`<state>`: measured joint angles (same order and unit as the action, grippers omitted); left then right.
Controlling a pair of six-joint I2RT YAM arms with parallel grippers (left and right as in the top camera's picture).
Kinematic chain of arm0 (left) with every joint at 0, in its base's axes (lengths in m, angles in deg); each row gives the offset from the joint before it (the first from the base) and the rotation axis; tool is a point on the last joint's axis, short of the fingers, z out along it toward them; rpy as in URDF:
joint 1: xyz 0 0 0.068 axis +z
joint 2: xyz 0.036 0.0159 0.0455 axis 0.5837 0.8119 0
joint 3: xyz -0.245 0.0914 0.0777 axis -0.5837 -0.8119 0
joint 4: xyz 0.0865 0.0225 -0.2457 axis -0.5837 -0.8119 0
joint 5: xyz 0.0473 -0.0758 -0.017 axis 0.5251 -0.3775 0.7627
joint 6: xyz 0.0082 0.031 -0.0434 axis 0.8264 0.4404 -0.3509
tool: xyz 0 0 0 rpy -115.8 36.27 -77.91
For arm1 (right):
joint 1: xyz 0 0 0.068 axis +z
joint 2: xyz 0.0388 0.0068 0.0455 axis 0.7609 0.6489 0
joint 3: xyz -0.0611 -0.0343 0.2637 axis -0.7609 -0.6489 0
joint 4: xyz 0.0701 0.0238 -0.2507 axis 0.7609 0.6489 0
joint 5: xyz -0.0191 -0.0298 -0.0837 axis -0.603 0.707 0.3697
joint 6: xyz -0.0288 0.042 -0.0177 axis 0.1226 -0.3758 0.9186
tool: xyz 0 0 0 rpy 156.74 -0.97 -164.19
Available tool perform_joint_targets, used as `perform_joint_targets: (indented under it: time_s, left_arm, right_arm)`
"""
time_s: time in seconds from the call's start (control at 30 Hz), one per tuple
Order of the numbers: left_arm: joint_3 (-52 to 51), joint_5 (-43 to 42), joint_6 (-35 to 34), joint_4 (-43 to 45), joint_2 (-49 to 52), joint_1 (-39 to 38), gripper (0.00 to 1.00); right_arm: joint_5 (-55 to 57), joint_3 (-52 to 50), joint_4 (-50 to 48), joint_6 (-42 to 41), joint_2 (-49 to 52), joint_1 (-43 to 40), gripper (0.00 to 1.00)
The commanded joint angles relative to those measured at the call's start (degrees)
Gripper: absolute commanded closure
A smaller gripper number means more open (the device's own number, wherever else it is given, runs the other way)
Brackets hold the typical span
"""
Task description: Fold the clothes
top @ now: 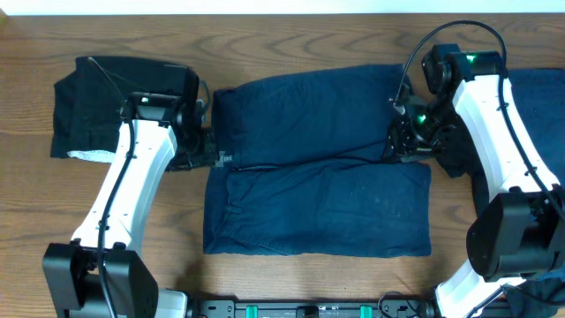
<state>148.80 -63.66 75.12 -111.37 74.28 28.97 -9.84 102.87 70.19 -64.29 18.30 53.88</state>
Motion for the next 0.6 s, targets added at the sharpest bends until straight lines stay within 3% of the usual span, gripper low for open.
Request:
perform_joint_targets:
  time_s: [0.0,0.07,0.1,0.3,0.57]
  left_arm:
    - [-0.24,-0.55,-0.37,2.49,-0.04,0.46,0.81]
    - [-0.5,-0.55,-0.37,3.52,0.46,0.46,0.81]
    - [-0.5,-0.55,-0.37,3.69,0.79,0.46,0.81]
    - [-0.55,-0.98,-0.37,5.7,2.36,0.46,0.81]
    - [-0.55,-2.01,-0.37,7.19,2.62,0.46,0.81]
  right_arm:
    - [8.31,0.2,-2.47,-4.46,-0.22,-1.62,0.77]
    - [15.13,0.07,-3.5,-9.05,-0.22,-2.27,0.96]
    - [18.36,0.04,-3.82,-11.28,-0.22,-2.8,0.99]
    - [20.0,-0.11,-8.48,-12.79,1.7,-8.79,0.99]
    - [13.29,-0.26,-15.1,-4.33,11.58,-16.22,0.99]
